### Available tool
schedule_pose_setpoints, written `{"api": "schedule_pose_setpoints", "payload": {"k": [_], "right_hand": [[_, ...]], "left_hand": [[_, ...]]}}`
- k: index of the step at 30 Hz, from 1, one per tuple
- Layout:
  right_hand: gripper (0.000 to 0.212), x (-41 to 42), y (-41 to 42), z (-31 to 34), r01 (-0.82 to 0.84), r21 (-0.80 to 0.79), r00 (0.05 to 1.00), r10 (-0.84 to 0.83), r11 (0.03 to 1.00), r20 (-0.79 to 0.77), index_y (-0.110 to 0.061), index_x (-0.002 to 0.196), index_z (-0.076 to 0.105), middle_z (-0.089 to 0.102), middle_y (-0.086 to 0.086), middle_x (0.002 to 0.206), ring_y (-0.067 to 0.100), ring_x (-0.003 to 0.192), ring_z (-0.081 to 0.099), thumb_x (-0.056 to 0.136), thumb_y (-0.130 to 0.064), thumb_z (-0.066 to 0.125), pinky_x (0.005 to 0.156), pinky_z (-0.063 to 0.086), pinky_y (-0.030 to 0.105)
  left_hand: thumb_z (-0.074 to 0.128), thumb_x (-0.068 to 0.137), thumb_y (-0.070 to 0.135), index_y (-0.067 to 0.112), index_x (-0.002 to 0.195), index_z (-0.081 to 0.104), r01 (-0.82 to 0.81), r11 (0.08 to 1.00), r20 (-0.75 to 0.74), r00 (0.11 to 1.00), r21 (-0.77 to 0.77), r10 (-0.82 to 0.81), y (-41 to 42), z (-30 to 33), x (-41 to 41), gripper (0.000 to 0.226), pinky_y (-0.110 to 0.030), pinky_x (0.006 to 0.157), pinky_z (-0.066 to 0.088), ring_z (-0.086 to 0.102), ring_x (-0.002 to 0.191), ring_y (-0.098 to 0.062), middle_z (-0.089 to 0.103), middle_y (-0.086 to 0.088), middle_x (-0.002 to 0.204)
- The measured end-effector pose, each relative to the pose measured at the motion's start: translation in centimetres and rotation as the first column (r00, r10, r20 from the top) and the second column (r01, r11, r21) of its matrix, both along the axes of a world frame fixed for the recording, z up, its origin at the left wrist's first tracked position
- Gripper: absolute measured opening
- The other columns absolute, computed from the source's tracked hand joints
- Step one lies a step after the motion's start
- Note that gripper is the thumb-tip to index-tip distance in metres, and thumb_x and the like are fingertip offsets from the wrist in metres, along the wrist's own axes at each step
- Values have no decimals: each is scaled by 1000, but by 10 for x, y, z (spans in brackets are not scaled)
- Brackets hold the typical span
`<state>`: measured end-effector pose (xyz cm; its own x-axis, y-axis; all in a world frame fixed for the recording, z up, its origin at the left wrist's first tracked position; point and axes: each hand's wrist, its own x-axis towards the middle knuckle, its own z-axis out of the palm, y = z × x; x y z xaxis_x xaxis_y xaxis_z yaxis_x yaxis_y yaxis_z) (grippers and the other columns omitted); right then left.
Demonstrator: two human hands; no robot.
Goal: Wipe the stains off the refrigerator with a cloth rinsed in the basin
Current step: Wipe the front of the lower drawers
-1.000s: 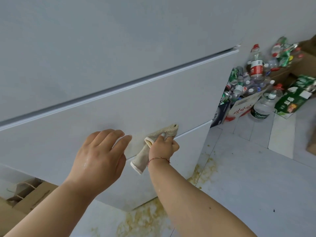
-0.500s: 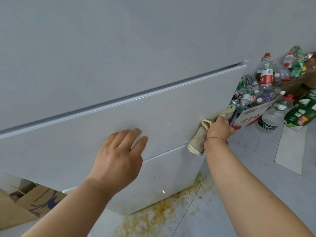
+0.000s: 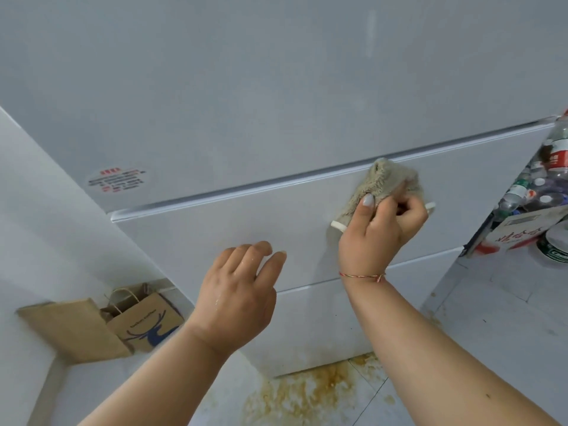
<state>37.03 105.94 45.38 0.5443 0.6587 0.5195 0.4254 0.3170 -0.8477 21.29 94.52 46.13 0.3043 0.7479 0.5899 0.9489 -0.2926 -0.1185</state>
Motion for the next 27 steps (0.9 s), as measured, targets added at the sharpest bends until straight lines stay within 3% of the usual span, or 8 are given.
{"api": "schedule_pose_setpoints", "payload": {"k": [4,6,12,18,23,27], "right_hand": [[54,-61,-37,9,-123,71,976,107,990,191,11,133,46,44,21,116,26,100,38,88,-20,49,100,34,33],[57,-87,-51,8,-174,110,940,132,979,313,4,139,41,38,13,119,26,102,38,88,-21,50,101,32,33],[66,-131,-67,1,-315,213,825,156,925,543,-6,140,31,41,11,113,28,91,46,81,-14,62,85,48,42],[69,-162,-78,-2,-381,292,733,94,877,674,-9,135,43,37,7,114,23,84,41,73,-11,74,79,40,35],[48,-175,-87,18,-498,267,628,130,825,767,-9,130,57,40,5,107,20,81,39,82,-8,57,62,42,32],[47,-178,-90,33,-617,159,504,232,771,832,-7,130,57,58,5,97,19,81,38,85,-10,43,56,43,31]], "left_hand": [[48,68,1,9,103,57,-57,998,36,998,-2,57,-25,6,-28,37,-36,71,48,60,75,-28,62,-11,93],[45,69,3,7,98,63,-103,995,53,993,-12,103,-35,9,-41,34,-37,71,48,61,74,-29,63,-11,90],[43,68,3,6,81,68,-200,980,80,977,-2,200,-64,12,-83,28,-34,72,40,59,68,-29,63,-9,84],[52,59,-7,6,73,67,-171,985,72,983,26,168,-84,9,-96,24,-36,67,41,55,59,-28,62,-9,78],[47,62,-4,5,71,65,-145,989,82,987,31,142,-91,9,-97,22,-38,63,42,52,57,-28,62,-8,76],[44,65,-3,5,69,65,-128,988,94,988,87,120,-97,14,-98,23,-36,63,41,51,56,-27,62,-8,74]]}}
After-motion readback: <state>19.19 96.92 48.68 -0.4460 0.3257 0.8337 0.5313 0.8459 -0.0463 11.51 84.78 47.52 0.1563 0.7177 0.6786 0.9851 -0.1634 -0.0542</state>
